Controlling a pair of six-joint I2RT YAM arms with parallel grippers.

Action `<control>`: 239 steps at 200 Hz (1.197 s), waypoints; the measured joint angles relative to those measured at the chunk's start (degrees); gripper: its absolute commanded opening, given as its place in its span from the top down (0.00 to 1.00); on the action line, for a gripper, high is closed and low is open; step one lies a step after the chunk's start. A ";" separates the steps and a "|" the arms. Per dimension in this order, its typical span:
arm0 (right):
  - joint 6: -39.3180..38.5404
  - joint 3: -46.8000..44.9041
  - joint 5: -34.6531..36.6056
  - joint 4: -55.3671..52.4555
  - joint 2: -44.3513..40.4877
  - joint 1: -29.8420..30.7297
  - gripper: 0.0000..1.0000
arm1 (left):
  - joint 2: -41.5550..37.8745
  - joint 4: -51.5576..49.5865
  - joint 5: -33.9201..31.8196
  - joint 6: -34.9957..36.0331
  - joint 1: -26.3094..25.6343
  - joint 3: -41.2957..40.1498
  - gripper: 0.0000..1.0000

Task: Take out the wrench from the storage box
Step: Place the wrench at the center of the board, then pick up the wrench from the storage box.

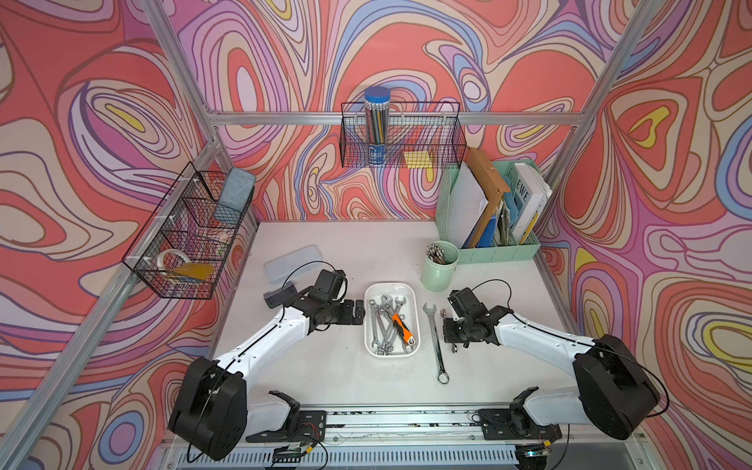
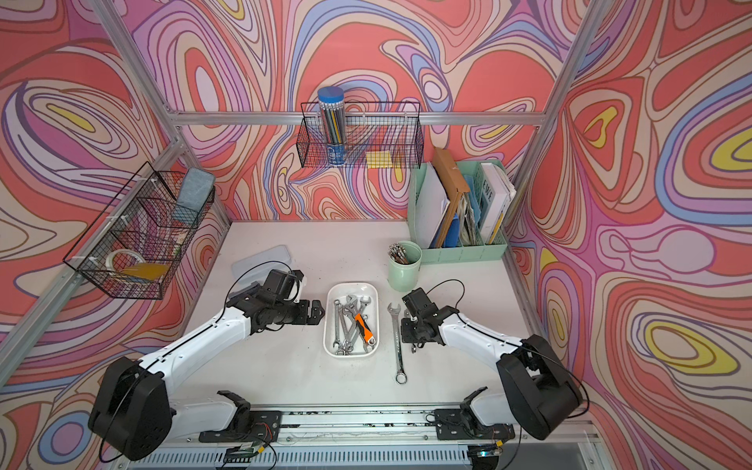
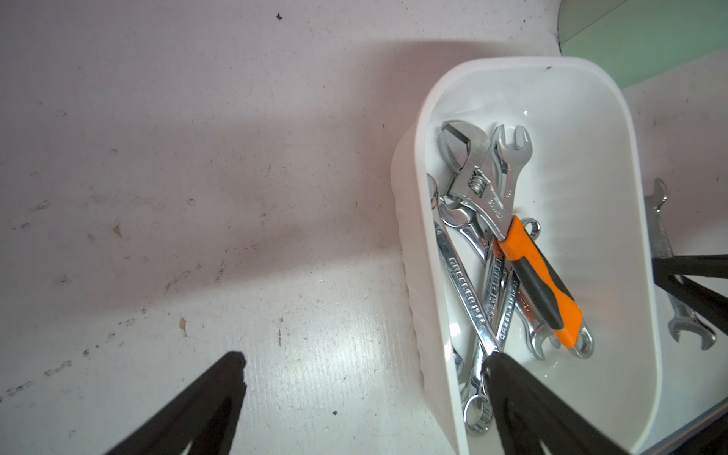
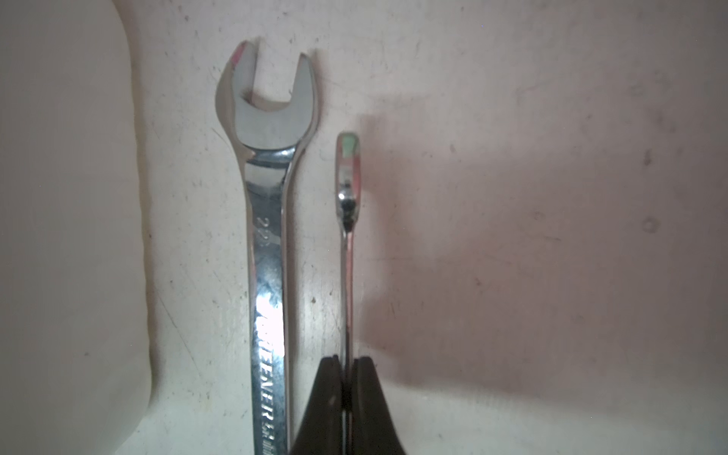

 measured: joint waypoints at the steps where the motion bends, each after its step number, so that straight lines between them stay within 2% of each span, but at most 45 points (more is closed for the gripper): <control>1: 0.00 0.00 -0.04 0.02 0.07 -0.04 0.93 | 0.04 0.00 0.00 0.00 0.00 0.00 0.01; 43: 0.44 -0.02 -0.50 -0.20 0.85 -1.36 0.82 | 0.74 0.00 0.00 0.00 0.00 0.00 0.01; 104: 0.66 -0.02 -0.31 -0.37 2.27 -1.92 0.79 | 1.62 -0.02 0.00 0.02 0.00 0.00 0.01; 156: 0.37 3.41 1.92 -5.14 -0.59 -1.33 0.67 | 1.62 -0.20 -0.17 0.07 0.00 0.00 0.01; 172: 0.46 8.20 3.06 -6.82 -1.53 1.38 0.64 | 1.60 -0.35 -0.37 0.04 0.04 0.00 0.01; 196: 0.31 16.41 4.79 -7.08 0.07 8.76 0.62 | 1.60 -0.44 -0.46 0.02 0.09 0.00 0.01; 215: -0.11 23.02 5.60 -6.64 5.07 14.38 0.60 | 1.57 -0.48 -0.44 0.00 0.09 0.00 0.01; 239: -1.29 28.48 6.12 -6.38 13.38 17.68 0.60 | 1.51 -0.50 -0.44 -0.02 0.11 0.00 0.01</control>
